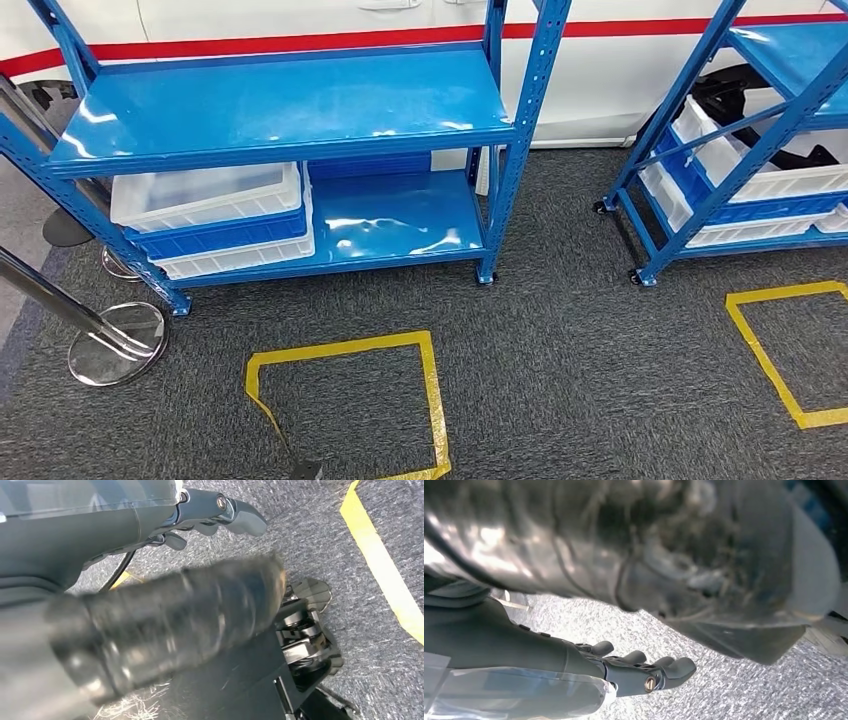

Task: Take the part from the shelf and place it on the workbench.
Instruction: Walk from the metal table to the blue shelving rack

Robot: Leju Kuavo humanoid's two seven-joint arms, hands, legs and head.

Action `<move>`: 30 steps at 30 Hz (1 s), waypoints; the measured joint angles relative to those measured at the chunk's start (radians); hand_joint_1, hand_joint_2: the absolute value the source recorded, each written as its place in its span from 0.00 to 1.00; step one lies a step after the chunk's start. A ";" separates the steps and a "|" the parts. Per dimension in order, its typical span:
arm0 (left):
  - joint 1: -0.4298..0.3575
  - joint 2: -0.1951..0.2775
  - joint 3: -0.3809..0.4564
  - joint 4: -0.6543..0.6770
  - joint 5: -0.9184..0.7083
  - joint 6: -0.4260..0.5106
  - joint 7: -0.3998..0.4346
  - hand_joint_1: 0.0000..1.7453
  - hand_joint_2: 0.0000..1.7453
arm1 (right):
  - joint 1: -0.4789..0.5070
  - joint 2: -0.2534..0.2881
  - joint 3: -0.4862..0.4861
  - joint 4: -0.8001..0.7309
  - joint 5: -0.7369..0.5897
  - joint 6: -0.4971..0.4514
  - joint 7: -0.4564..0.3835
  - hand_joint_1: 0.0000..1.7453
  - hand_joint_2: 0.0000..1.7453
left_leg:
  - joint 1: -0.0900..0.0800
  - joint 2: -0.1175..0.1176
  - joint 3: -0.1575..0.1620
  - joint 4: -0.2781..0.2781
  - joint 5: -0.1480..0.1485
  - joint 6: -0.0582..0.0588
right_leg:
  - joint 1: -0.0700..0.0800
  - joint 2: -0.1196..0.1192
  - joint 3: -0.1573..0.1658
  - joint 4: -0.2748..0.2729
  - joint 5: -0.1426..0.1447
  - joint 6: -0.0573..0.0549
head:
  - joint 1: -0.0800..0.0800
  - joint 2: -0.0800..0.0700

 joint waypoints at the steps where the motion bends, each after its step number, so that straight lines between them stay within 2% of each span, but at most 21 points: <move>1: 0.000 0.000 0.000 0.000 0.000 0.001 0.000 0.00 1.00 | 0.000 0.000 0.000 0.000 0.000 -0.001 0.000 0.00 0.00 | 0.000 -0.003 0.001 0.003 -0.003 -0.002 | -0.001 0.000 0.027 -0.058 0.037 -0.001 | 0.000 0.000; 3: -0.001 0.000 -0.002 0.000 0.001 0.003 0.001 0.00 1.00 | -0.001 0.000 0.000 0.000 -0.001 -0.003 0.000 0.00 0.00 | -0.002 -0.007 -0.001 0.013 -0.010 -0.008 | -0.001 0.005 0.082 -0.176 0.083 -0.007 | 0.000 0.000; 4: -0.001 0.000 -0.003 0.000 0.001 0.004 0.001 0.00 1.00 | -0.002 0.000 0.001 0.000 -0.002 -0.004 0.000 0.00 0.00 | -0.003 -0.008 -0.004 0.018 -0.012 -0.013 | 0.000 0.007 0.095 -0.207 0.091 -0.011 | 0.000 0.000; 7: -0.001 0.000 -0.006 0.000 0.003 0.008 0.001 0.00 1.00 | -0.003 0.000 0.001 0.000 -0.003 -0.004 0.000 0.00 0.00 | -0.004 -0.010 -0.009 0.022 -0.013 -0.026 | 0.001 0.008 0.096 -0.221 0.090 -0.025 | -0.002 0.000; 9: -0.001 0.000 -0.007 0.000 0.004 0.009 0.002 0.00 1.00 | -0.001 0.000 0.001 0.000 -0.004 -0.004 0.000 0.00 0.00 | -0.003 -0.009 -0.019 0.048 -0.034 -0.038 | -0.003 0.006 0.101 -0.225 0.093 -0.035 | -0.004 0.000; 10: -0.001 0.000 -0.007 0.000 0.004 0.010 0.002 0.00 1.00 | -0.001 -0.001 0.001 0.001 -0.006 -0.004 0.000 0.00 0.25 | -0.001 -0.008 -0.037 0.088 -0.058 -0.044 | -0.005 0.005 0.103 -0.227 0.094 -0.039 | -0.006 0.000; 12: 0.000 0.000 -0.008 0.000 0.007 0.012 0.002 0.00 1.00 | -0.001 -0.001 0.001 0.001 -0.017 -0.010 0.006 0.00 0.75 | 0.004 -0.007 -0.094 0.209 -0.115 -0.055 | -0.006 0.004 0.102 -0.227 0.094 -0.042 | -0.011 0.000; 13: 0.001 0.000 -0.008 0.000 0.011 0.013 0.001 0.00 1.00 | -0.001 -0.001 0.001 0.001 -0.023 -0.013 0.010 0.00 1.00 | 0.006 -0.007 -0.119 0.260 -0.130 -0.057 | -0.005 0.003 0.102 -0.226 0.094 -0.042 | -0.011 0.000; 14: 0.002 0.000 -0.009 0.000 0.014 0.014 0.001 0.00 1.00 | -0.001 -0.001 0.001 0.001 -0.029 -0.016 0.014 0.00 1.00 | 0.006 -0.007 -0.131 0.280 -0.126 -0.057 | -0.005 0.003 0.103 -0.226 0.093 -0.042 | -0.011 0.000; 15: 0.003 0.001 -0.009 0.000 0.016 0.015 0.001 0.00 1.00 | 0.000 -0.001 0.001 0.001 -0.034 -0.018 0.018 0.00 1.00 | 0.006 -0.007 -0.125 0.263 -0.105 -0.054 | -0.005 0.003 0.104 -0.226 0.093 -0.042 | -0.011 0.000; 17: 0.003 0.001 -0.009 0.000 0.018 0.016 0.001 0.00 1.00 | -0.001 -0.001 0.001 0.001 -0.038 -0.018 0.019 0.00 1.00 | 0.004 -0.006 -0.071 0.142 -0.039 -0.041 | -0.003 0.003 0.107 -0.226 0.092 -0.042 | -0.011 0.000; 19: 0.000 0.001 -0.009 0.000 0.019 0.018 -0.001 0.00 1.00 | -0.002 -0.001 0.001 0.001 -0.039 -0.020 0.021 0.00 1.00 | -0.001 -0.005 -0.022 0.038 -0.007 -0.029 | 0.000 0.004 0.107 -0.226 0.090 -0.037 | -0.011 0.000; 20: -0.001 0.001 -0.009 0.000 0.022 0.018 -0.001 0.00 1.00 | -0.002 -0.001 0.001 0.001 -0.041 -0.023 0.024 0.00 1.00 | -0.002 -0.004 -0.013 0.018 -0.007 -0.032 | 0.002 0.003 0.106 -0.225 0.088 -0.037 | -0.010 0.000; 23: 0.003 0.001 -0.009 0.000 0.035 0.018 0.008 0.00 1.00 | -0.004 -0.003 0.000 0.002 -0.050 -0.044 0.045 0.00 1.00 | -0.002 -0.007 -0.010 0.011 -0.005 -0.040 | 0.005 0.002 0.105 -0.226 0.088 -0.039 | -0.007 0.000; 30: 0.016 0.003 -0.009 0.000 0.052 0.030 0.032 0.00 1.00 | -0.014 -0.009 -0.005 0.002 -0.063 -0.064 0.085 0.00 1.00 | -0.004 -0.007 -0.009 0.012 -0.005 -0.030 | 0.004 0.002 0.113 -0.239 0.093 -0.029 | -0.007 0.000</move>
